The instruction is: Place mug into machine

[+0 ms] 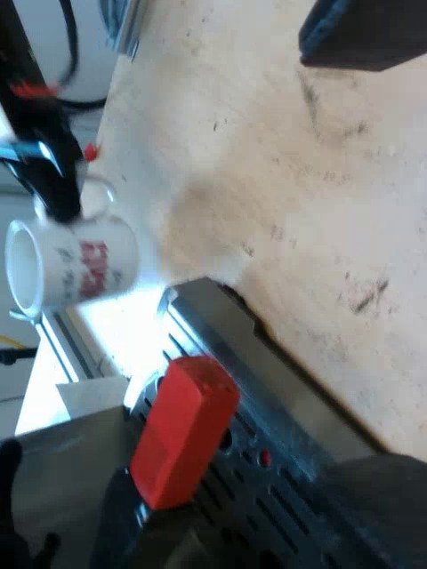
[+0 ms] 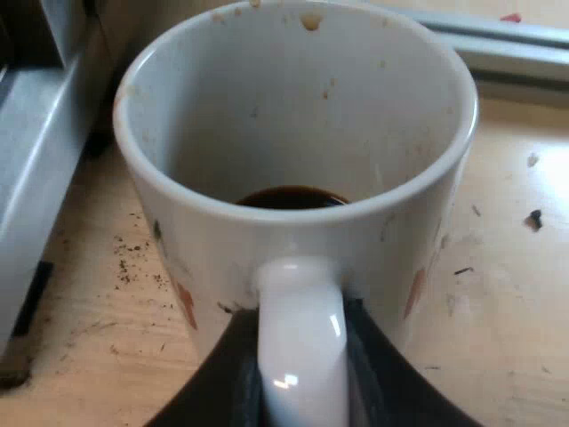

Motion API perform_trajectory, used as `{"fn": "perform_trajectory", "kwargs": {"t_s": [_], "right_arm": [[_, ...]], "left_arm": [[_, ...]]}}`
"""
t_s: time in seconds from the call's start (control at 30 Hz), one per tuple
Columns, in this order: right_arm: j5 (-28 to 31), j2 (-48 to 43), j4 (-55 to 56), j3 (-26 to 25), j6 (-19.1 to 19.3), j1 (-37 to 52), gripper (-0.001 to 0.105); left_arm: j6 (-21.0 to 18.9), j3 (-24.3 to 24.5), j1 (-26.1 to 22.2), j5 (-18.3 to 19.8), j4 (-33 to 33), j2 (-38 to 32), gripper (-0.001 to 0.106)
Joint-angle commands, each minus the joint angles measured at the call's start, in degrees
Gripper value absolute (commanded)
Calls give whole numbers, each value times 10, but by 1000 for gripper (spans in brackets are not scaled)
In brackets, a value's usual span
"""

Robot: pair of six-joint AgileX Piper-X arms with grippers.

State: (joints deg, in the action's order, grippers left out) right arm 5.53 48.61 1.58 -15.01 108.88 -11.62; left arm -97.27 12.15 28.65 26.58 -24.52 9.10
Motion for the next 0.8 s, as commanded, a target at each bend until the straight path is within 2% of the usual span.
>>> {"fn": "perform_trajectory", "kwargs": {"t_s": [0.03, 0.2, 0.27, 0.43, 0.47, 0.6, 0.73, 0.8], "right_arm": [[-2, -94, 40, -17, 7, -1, 0], [-24, -189, 173, -53, 11, -1, 0], [-30, -195, 183, -54, 11, -1, 0], [-85, -238, 251, -85, 11, -1, 0], [-134, -267, 306, -109, 11, -1, 0], [-162, -274, 329, -117, 7, -1, 0], [-206, -274, 338, -117, 6, -1, 0], [-209, -274, 338, -117, 6, -1, 0]], "left_arm": [[-2, -12, 3, -121, 15, -1, 89], [-2, -26, 3, -131, 28, 0, 89], [-2, -30, 3, -139, 32, 0, 89], [-2, -57, 3, -208, 60, 2, 89], [-4, -67, 3, -219, 71, 3, 89], [-18, -88, 3, -220, 107, 3, 89], [-18, -97, 3, -220, 141, 3, 89], [-18, -102, 3, -220, 159, 3, 89]]}}
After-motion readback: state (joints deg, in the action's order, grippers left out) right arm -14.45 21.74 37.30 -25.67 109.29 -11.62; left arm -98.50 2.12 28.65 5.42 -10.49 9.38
